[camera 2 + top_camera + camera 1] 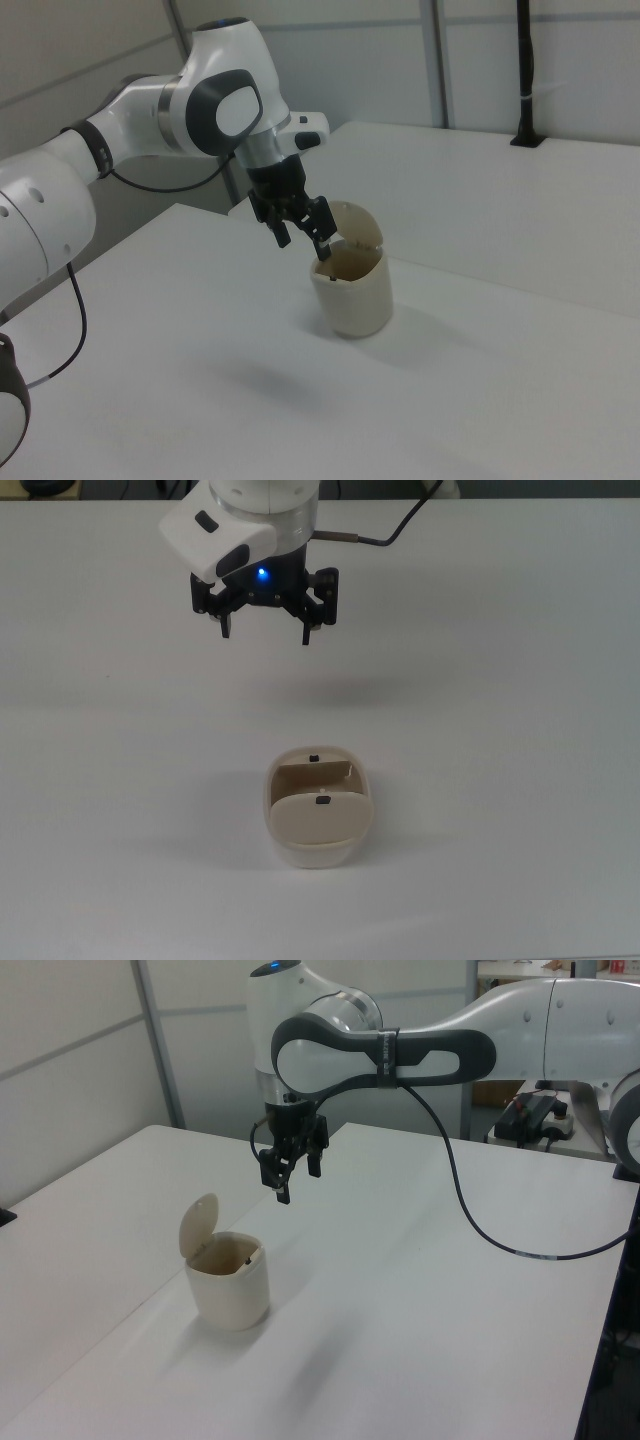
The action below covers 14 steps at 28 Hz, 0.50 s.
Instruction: Open the trash can
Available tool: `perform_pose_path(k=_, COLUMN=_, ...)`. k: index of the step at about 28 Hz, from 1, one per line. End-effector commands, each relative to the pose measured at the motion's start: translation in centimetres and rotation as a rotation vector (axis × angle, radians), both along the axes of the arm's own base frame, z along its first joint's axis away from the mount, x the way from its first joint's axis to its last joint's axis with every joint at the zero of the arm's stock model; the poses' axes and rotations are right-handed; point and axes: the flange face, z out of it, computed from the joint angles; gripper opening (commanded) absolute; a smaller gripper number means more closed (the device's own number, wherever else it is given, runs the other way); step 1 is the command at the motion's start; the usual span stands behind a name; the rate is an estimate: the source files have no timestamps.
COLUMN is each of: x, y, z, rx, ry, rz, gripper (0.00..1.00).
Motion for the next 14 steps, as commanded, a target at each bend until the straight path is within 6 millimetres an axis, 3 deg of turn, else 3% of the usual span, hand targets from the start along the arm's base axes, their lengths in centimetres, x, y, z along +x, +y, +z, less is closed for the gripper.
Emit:
perform_pose_path(k=1, x=-1.63, y=-0.60, z=1.68, rx=-0.007, ry=0.029, rz=0.025, gripper=1.00)
perform_pose_path(k=14, x=-1.97, y=-1.33, z=2.00, rx=-0.009, ry=0.038, rz=0.013, gripper=1.00)
